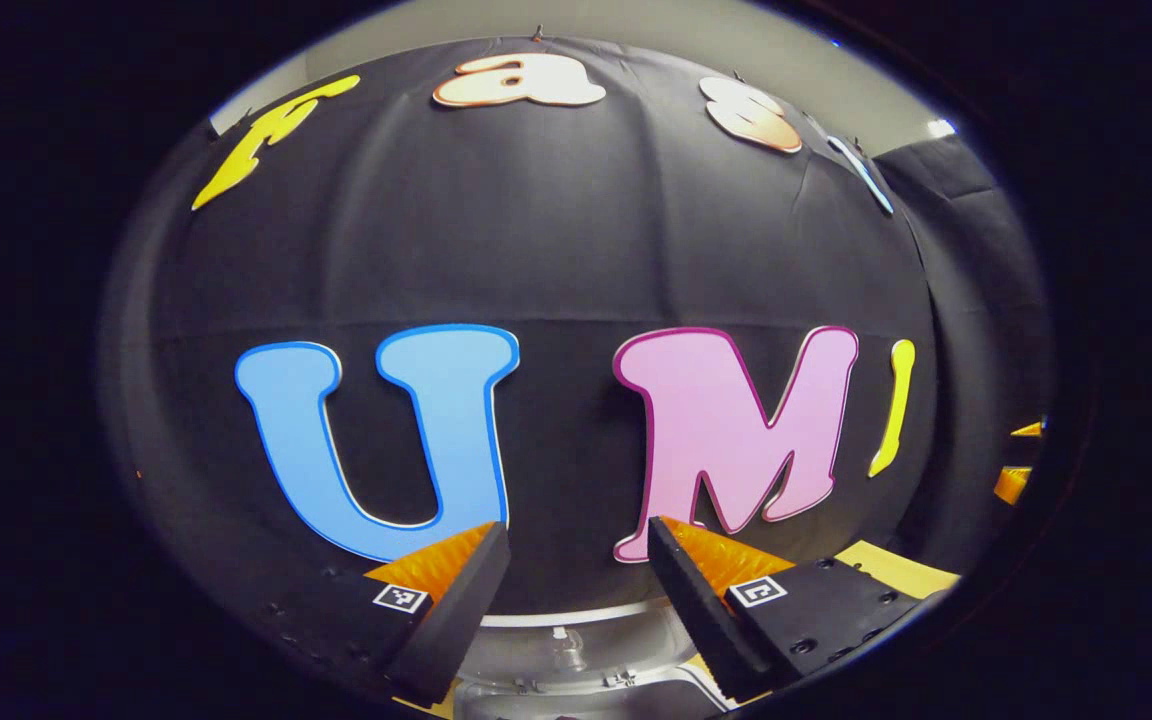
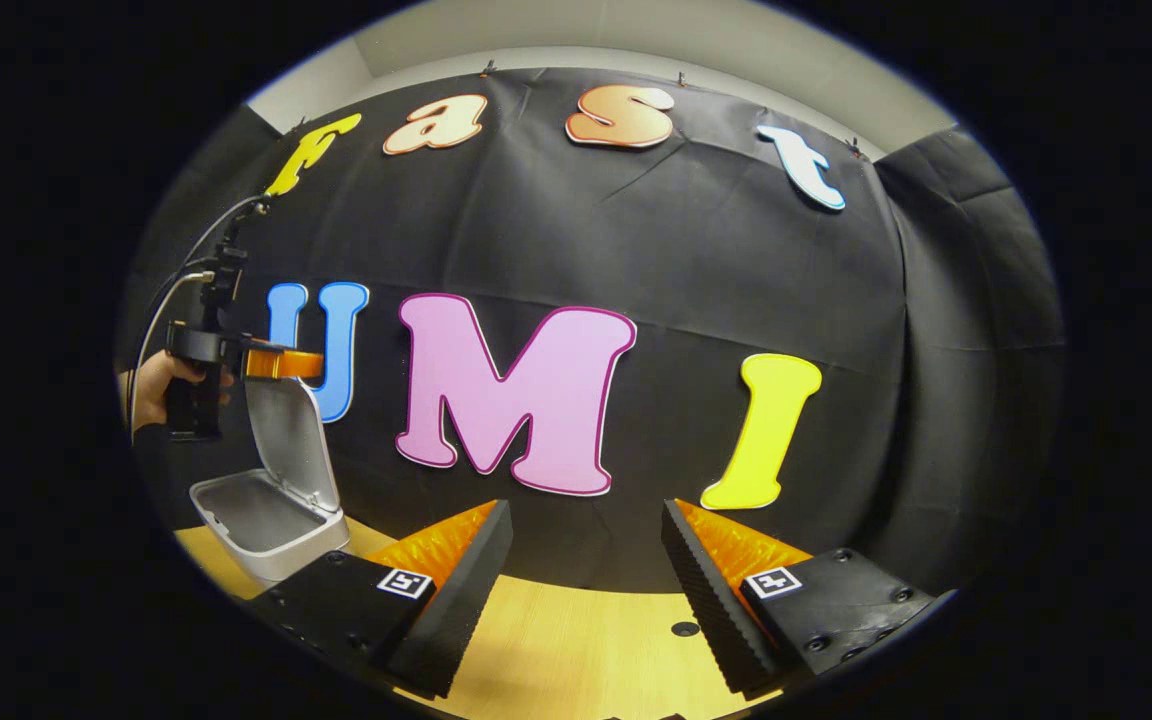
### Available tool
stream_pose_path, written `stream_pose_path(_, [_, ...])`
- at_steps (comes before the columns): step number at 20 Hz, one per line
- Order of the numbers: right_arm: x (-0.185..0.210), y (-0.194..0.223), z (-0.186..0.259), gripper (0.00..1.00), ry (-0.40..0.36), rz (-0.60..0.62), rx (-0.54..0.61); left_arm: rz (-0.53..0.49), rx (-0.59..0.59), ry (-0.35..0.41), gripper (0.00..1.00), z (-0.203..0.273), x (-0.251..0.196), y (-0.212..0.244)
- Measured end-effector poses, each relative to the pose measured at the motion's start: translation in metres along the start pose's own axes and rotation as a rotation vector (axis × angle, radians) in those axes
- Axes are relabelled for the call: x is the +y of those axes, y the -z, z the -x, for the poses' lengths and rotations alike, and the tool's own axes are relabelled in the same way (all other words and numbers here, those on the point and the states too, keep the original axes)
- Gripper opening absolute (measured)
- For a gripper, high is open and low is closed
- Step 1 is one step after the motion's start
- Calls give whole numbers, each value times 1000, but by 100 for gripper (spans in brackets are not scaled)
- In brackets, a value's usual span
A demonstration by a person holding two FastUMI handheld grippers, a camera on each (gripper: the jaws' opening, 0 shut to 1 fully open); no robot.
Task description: Press the lid of the desktop garbage bin to open it, pick up the crumpled paper on the desktop and throw it into the bin, then pick up the pop can on the desktop and drop it into the bin, and finally close the garbage bin lid.
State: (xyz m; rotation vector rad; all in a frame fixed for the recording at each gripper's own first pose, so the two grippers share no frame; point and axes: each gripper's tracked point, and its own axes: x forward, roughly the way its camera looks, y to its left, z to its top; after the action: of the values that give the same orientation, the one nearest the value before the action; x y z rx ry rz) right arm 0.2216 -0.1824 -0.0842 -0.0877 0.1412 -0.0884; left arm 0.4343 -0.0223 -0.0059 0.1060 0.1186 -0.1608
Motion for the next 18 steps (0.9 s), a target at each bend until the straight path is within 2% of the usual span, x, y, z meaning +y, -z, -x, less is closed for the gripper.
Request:
stream_pose_path(3, [-7, 2, 2, 97, 11, -10, 10, 10, 50, 16, 98, 4, -4, 9])
stream_pose_path(6, [-12, 6, 6, 97, 34, -11, 22, 83, 104, 20, 97, 30, -7, 23])
stream_pose_path(9, [-6, 9, 7, 97, 26, -28, 31, 87, 142, 20, 96, 61, -12, 39])
stream_pose_path(14, [7, 12, 16, 97, 24, -49, 26, 62, 187, -37, 95, 113, -20, 74])
stream_pose_path(18, [25, 23, 26, 97, -12, -33, 56, 125, 242, -79, 97, 139, -26, 118])
